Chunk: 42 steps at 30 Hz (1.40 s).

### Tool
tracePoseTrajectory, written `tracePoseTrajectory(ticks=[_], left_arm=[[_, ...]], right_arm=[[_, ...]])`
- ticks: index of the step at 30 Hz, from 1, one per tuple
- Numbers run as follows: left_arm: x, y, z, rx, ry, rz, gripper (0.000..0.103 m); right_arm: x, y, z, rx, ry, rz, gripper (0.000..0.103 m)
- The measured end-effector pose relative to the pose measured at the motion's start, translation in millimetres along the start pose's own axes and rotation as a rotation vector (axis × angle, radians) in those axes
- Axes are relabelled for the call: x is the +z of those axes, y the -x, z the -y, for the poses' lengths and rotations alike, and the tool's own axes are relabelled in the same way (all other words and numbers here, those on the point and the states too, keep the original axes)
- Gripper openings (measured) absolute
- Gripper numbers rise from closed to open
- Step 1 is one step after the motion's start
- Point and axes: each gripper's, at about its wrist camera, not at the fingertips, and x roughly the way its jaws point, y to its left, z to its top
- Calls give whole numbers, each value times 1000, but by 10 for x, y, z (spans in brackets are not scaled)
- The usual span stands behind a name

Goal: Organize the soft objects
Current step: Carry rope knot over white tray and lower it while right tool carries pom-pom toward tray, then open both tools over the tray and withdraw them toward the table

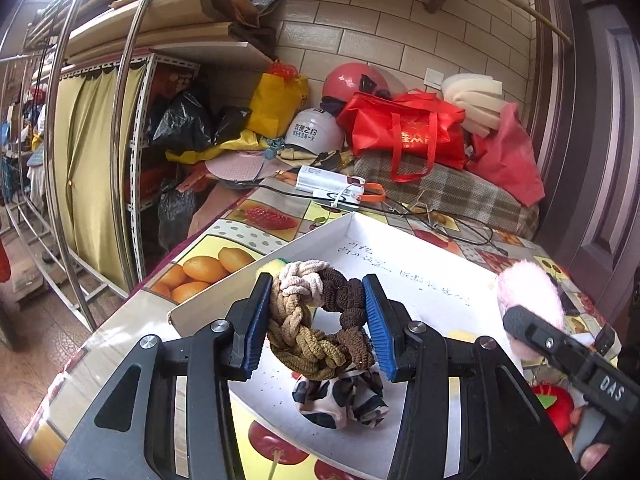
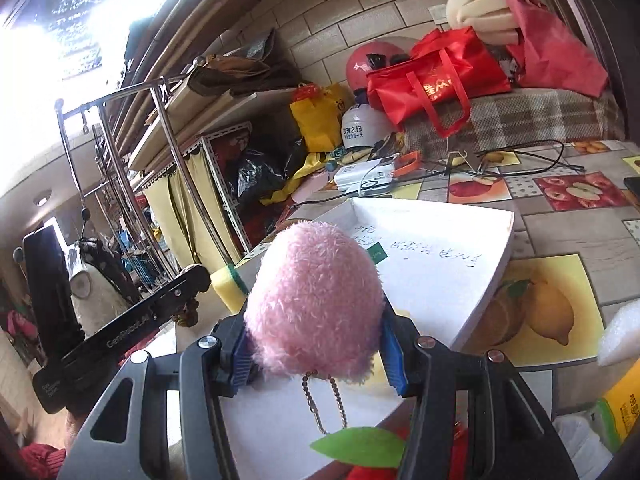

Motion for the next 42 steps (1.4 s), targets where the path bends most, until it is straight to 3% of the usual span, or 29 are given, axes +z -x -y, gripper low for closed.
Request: tracePoseTrajectory(ticks=[7,9,16,23,24,25,26,28,29,42], left_arm=[[30,-80,178,-26,-73,8,45],[46,-138,238,-43,-90,3,45],[58,-243,409,-48,-149,-11,47],[67,-273,358,-9,-121,-20,56],[66,-271,341,-2,-113,-20,64],[67,-266,330,4,-106,-16,75],[71,-247,311,17,-94,-3,78],[72,-214,275,17,-73,15,102],[71,-203,256,22,-66,22,103],[61,-108,200,83,-35,70,103]], right_arm=[[264,-45,484,-153,-22,65,53],[281,-63,560,-161,-49,57,53],[244,-121,118,-172,164,68,55],[250,-328,-45,-209,228,40,56],[248,-336,-51,-215,235,37,61],[243,-345,-63,-220,241,33,79],[245,-352,-63,-245,240,34,86],[256,-345,-13,-266,216,36,100],[262,-338,15,-271,201,37,103],[222,-183,-123,-345,251,147,103]])
